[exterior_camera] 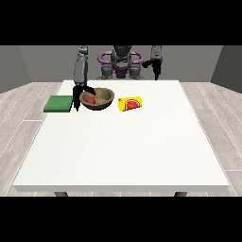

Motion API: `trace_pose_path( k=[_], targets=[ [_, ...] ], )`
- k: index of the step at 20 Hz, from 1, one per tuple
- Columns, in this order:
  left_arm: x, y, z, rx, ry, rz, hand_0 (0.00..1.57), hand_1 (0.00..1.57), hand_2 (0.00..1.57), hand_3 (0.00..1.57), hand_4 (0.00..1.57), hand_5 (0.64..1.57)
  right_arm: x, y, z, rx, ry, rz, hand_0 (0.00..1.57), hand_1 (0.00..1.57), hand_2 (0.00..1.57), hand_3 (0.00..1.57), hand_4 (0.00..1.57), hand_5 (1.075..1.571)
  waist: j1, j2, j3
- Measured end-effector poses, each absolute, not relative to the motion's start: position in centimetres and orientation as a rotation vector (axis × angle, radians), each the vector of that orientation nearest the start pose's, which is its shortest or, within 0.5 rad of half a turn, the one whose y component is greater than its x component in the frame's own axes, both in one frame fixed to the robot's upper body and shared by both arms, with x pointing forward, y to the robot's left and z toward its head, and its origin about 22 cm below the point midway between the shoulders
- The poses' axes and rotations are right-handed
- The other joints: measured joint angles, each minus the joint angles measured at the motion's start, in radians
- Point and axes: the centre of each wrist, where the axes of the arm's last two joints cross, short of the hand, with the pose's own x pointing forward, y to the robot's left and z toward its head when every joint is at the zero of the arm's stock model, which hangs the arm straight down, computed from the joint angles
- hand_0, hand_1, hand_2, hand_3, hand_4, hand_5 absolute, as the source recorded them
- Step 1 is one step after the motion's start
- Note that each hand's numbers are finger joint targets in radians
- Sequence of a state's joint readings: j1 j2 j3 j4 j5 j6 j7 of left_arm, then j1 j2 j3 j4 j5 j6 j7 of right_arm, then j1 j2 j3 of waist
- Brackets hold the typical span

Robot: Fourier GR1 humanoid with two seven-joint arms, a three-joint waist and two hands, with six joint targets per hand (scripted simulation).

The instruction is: Pick the cup and pour the ball into the bowl, then pick the bowl and place it on the pad

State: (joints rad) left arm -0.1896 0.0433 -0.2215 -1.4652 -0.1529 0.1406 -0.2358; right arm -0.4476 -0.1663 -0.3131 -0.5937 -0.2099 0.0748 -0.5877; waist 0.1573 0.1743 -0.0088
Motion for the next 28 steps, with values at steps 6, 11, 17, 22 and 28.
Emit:
trace_pose_path(
  k=[6,11,17,22,28],
  targets=[
    [27.3,16.3,2.3,0.020,-1.925,-0.326,0.00,0.00,0.00,0.00,0.95,1.422,31.3,-29.3,-9.4,-0.034,-1.645,-0.415,1.39,1.39,1.26,0.47,0.66,1.473,0.008,0.012,-0.0138],
    [27.8,16.6,3.7,0.015,-1.980,-0.333,0.00,0.00,0.00,0.00,0.98,1.393,30.9,-30.7,-9.3,-0.092,-1.658,-0.504,1.57,1.57,1.57,1.57,0.97,1.490,0.023,0.045,-0.0310],
    [27.7,17.6,2.6,0.023,-1.929,-0.316,0.00,0.00,0.00,0.00,1.10,1.360,31.3,-30.5,-8.9,-0.110,-1.543,-0.567,1.57,1.57,1.57,1.47,0.93,1.491,0.015,0.005,-0.0127],
    [26.8,18.7,0.1,0.041,-1.827,-0.280,0.00,0.00,0.00,0.00,1.15,1.354,32.2,-31.2,-7.8,-0.132,-1.373,-0.548,1.57,1.57,1.57,1.35,0.94,1.501,-0.016,-0.077,0.0086],
    [26.7,20.3,-1.2,0.073,-1.770,-0.247,0.00,0.00,0.00,0.00,1.16,1.354,33.8,-36.9,-2.9,-0.204,-1.334,-0.503,1.57,1.57,1.57,1.16,0.96,1.494,-0.071,-0.122,0.0085]
  ],
)
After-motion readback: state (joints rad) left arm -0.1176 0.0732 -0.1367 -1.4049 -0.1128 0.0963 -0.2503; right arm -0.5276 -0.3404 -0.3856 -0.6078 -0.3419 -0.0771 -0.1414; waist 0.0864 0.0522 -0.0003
